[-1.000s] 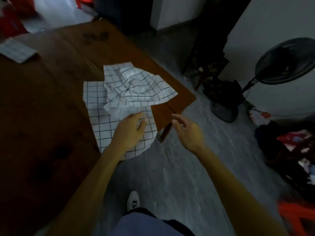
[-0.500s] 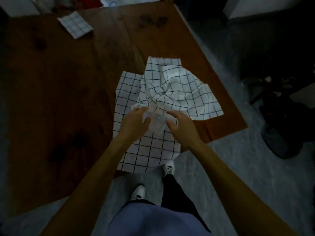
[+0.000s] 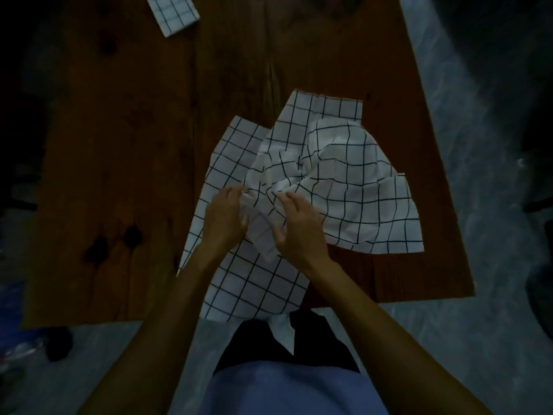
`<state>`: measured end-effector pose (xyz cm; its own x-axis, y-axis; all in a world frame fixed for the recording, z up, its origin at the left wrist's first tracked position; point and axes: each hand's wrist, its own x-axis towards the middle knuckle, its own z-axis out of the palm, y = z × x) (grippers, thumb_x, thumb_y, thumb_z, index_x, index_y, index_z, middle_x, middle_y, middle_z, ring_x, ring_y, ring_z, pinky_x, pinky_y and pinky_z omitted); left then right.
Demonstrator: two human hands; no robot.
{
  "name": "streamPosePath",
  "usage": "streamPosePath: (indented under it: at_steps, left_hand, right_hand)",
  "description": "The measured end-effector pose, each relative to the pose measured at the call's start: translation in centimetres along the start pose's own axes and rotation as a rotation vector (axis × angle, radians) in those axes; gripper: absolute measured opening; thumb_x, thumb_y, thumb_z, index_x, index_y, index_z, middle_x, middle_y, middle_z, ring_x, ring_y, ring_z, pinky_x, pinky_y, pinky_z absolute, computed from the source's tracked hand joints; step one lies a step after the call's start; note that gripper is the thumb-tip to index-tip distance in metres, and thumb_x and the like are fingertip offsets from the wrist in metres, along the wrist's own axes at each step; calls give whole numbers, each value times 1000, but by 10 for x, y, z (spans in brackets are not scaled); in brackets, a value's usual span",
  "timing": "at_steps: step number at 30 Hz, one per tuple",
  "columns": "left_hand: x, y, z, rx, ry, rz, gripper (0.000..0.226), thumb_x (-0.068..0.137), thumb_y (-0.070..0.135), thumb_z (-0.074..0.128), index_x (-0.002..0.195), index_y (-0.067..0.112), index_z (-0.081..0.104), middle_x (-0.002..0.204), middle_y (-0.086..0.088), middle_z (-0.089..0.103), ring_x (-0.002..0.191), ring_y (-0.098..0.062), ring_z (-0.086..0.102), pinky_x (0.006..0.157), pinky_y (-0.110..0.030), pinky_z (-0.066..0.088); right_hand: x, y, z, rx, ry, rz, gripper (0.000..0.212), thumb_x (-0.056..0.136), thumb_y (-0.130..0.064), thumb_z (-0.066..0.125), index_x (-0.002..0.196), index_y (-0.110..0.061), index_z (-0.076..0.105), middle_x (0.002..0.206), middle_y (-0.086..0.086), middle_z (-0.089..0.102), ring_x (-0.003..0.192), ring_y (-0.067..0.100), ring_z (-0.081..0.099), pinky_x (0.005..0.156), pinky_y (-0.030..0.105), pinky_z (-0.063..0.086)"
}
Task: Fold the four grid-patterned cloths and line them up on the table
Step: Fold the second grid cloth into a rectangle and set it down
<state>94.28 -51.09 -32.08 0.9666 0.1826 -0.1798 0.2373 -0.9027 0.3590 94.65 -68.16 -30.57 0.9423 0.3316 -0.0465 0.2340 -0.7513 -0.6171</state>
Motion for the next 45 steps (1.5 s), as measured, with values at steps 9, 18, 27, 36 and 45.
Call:
streamPosePath:
  at_steps: [9,18,27,36,45]
  left_hand:
    - [17,-12,7,-109,189,-21,25,87,6,57,111,8,65,98,-11,67,91,-27,61,83,-40,48]
    - [15,17,-59,-386,380,221,18,90,8,58,106,6,65,97,-9,64,84,-16,60,73,-25,51]
    - [3,20,-144,-362,606,449,21,88,13,54,104,4,64,97,-12,63,82,-21,60,70,-28,48]
    - [-26,-16,-154,-405,354,174,20,83,5,58,100,13,65,96,-3,66,87,-17,60,75,-33,53]
    - [-39,10,-226,-179,588,477,13,81,14,60,91,11,68,83,-9,67,70,-24,60,63,-27,38]
  right_hand:
    - [8,6,26,-118,3,-12,74,74,-11,72,139,-13,38,141,12,42,138,30,31,112,44,27]
    - [30,-40,-5,-167,191,36,74,80,-20,71,143,-13,33,140,13,43,135,30,36,112,46,26]
    - [42,-94,-61,-144,433,-22,15,91,-20,56,95,-9,66,89,9,63,81,23,57,74,34,45]
    - [26,-118,-98,-51,424,137,32,89,-19,53,119,-16,63,114,5,64,103,17,58,90,36,48]
    - [28,-201,-88,-250,502,-279,25,85,-14,61,109,-14,65,100,7,69,95,27,62,82,48,51]
